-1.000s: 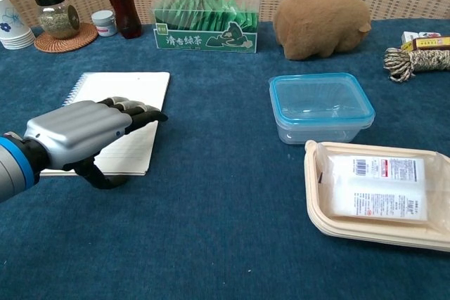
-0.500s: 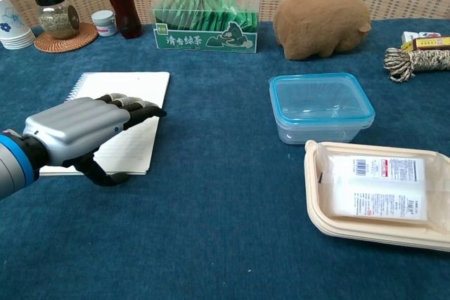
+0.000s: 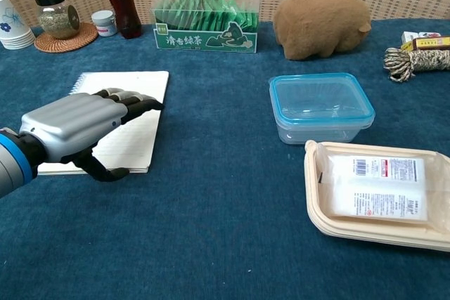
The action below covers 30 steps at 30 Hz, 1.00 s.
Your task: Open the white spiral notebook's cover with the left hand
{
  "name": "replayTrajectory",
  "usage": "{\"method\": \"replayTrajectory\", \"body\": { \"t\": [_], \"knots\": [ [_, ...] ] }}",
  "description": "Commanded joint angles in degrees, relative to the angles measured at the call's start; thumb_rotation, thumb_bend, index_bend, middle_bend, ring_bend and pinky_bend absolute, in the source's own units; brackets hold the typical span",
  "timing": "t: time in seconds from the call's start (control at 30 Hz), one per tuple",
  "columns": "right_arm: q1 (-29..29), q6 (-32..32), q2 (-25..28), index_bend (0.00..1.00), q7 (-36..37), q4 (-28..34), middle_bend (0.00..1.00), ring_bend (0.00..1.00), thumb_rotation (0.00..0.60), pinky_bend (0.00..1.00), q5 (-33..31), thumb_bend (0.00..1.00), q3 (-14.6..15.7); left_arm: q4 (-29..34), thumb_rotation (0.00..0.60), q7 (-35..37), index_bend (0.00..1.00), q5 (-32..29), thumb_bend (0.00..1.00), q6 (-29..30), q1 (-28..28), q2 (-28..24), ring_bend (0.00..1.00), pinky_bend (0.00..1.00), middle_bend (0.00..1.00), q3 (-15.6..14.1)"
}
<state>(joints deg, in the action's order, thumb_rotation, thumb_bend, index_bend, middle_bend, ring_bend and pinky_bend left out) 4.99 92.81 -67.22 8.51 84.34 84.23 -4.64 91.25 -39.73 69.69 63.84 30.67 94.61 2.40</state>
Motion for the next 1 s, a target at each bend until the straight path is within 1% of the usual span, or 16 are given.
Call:
{"method": "replayTrajectory", "body": {
  "t": [0.03, 0.4, 0.6, 1.0],
  "knots": [
    [0.0, 0.0, -0.03, 0.2, -0.02, -0.06, 0.2, 0.17, 0.6, 0.29, 0.04, 0.16, 0.01, -0.31, 0.6, 0.2, 0.0, -0.2, 0.27, 0.04, -0.01, 0.14, 0.0, 0.0, 0.0, 0.04],
    [0.09, 0.32, -0.17, 0.2, -0.11, 0.01, 0.2, 0.17, 0.6, 0.29, 0.35, 0.16, -0.02, -1.3, 0.6, 2.49, 0.0, 0.58, 0.27, 0.95, -0.4, 0.6, 0.0, 0.0, 0.0, -0.06],
    [0.31, 0.46, -0.01, 0.2, 0.01, -0.11, 0.2, 0.17, 0.6, 0.29, 0.25, 0.16, -0.03, -2.29, 0.6, 3.42, 0.0, 1.72, 0.29, 1.9, -0.7, 1.05, 0.0, 0.0, 0.0, -0.21],
    [0.61, 1.2, 0.09, 0.2, 0.76, -0.35, 0.2, 0.17, 0.6, 0.29, 0.48, 0.18, -0.24, -5.25, 0.6, 6.25, 0.0, 5.37, 0.32, 5.9, -2.38, 2.52, 0.0, 0.0, 0.0, -0.62]
  ]
}}
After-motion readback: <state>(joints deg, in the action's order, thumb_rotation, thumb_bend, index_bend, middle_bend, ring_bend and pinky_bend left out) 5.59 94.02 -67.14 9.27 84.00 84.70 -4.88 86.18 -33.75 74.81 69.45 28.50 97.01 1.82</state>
